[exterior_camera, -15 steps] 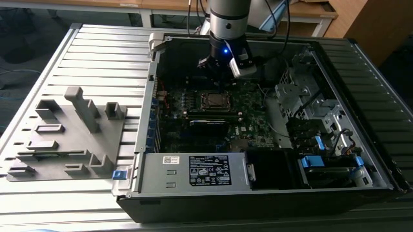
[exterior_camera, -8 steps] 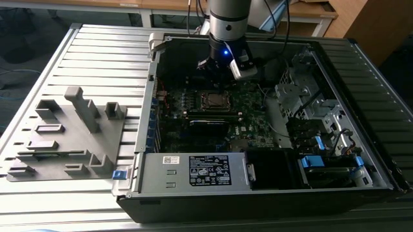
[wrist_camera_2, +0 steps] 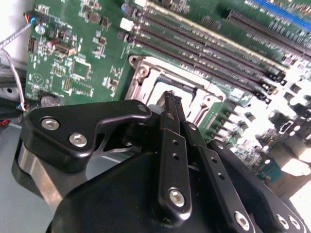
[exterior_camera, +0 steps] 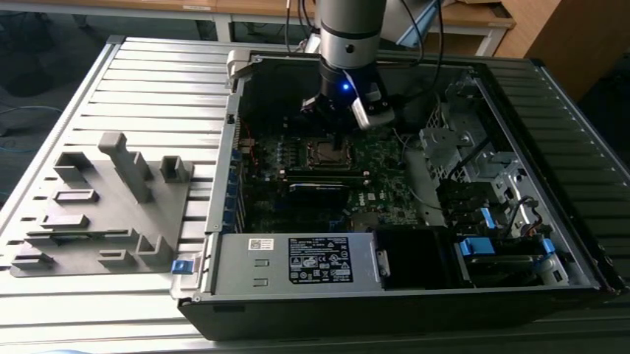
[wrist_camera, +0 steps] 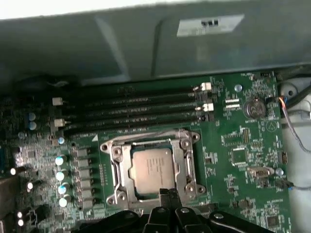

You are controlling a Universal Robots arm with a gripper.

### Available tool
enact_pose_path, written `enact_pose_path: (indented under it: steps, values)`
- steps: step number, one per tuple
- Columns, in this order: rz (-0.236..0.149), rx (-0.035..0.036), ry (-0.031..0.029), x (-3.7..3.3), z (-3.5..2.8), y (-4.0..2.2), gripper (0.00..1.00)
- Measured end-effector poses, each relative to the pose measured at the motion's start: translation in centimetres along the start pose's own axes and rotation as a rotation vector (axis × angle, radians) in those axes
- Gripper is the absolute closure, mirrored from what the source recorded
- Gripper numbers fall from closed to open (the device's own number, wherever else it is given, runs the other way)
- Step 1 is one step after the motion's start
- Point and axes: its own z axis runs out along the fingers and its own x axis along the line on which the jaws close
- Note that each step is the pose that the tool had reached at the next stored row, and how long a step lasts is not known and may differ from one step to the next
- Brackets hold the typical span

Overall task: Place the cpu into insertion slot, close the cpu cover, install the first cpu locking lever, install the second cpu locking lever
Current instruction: 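Install the second cpu locking lever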

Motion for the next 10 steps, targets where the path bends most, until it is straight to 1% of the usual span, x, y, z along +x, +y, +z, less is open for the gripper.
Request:
enact_pose_path:
  steps: [5,10]
  values:
    - [-0.001,-0.0001,0.0,-0.09,-0.01,-0.7,0.89]
    - [-0.002,0.0,0.0001,-0.14,-0.01,-1.05,0.89]
